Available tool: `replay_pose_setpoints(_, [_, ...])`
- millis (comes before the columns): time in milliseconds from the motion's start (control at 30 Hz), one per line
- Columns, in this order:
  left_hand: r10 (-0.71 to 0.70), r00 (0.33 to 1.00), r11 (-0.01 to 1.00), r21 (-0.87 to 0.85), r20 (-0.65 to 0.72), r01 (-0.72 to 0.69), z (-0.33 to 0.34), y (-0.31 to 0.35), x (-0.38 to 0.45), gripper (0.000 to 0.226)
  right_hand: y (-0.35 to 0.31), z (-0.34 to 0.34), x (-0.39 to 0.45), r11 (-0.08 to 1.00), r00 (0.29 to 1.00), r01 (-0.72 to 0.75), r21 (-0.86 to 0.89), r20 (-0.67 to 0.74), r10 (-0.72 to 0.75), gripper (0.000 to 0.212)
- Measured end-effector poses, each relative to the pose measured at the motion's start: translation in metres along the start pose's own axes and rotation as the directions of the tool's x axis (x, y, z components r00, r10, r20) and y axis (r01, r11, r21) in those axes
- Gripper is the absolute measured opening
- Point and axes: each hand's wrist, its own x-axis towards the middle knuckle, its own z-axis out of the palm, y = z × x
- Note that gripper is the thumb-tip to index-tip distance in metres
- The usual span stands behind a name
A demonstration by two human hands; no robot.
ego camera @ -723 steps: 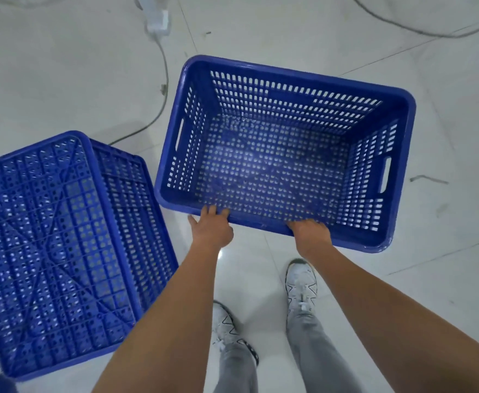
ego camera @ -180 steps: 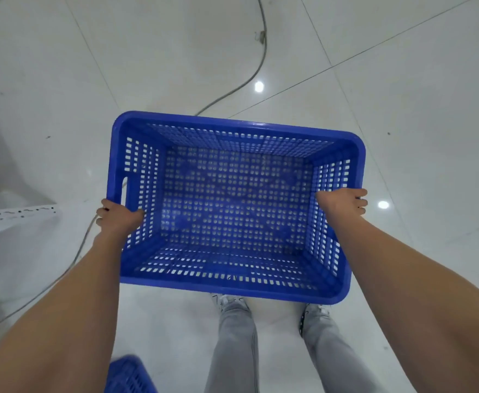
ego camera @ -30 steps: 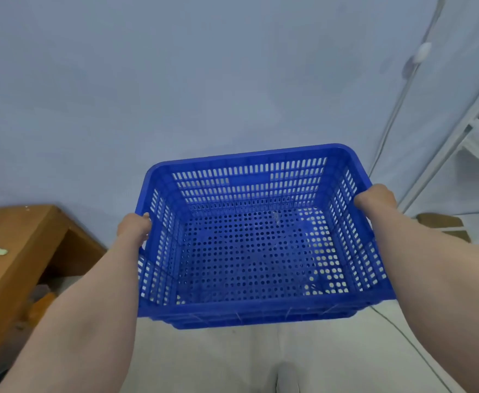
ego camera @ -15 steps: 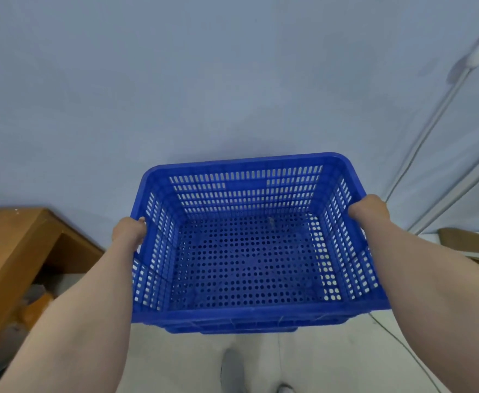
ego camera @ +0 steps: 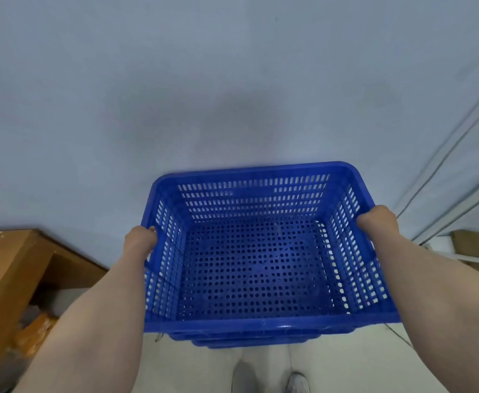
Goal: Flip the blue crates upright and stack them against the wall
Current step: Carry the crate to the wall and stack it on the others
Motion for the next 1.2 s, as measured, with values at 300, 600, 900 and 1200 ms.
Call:
replay_pose_setpoints(300, [-0.042,0.999,0.998,0.037,0.011,0.042,0.025,-0.005,0.027,0.054,-0.007,0.019,0.031,1.0,0.999,-0.002,0.007,0.037,0.002,0.012])
replay_pose_setpoints(600, [-0.036,0.999,0.996,0.082,-0.014,0.037,0.031,0.003,0.04,0.053,-0.011,0.029,0.048,1.0,0.999,0.001,-0.007,0.033,-0.001,0.008])
replay_pose_setpoints(900, [-0.081,0.997,0.997,0.009,-0.008,0.081,0.033,-0.003,0.033,0.046,-0.007,0.028,0.049,0.998,0.997,-0.005,-0.06,0.074,0.009,0.008])
replay_pose_setpoints(1200, [-0.039,0.998,0.991,-0.126,0.045,0.044,0.029,0.001,0.047,0.035,0.012,0.039,0.05,0.989,0.996,0.084,-0.126,-0.016,-0.086,0.022])
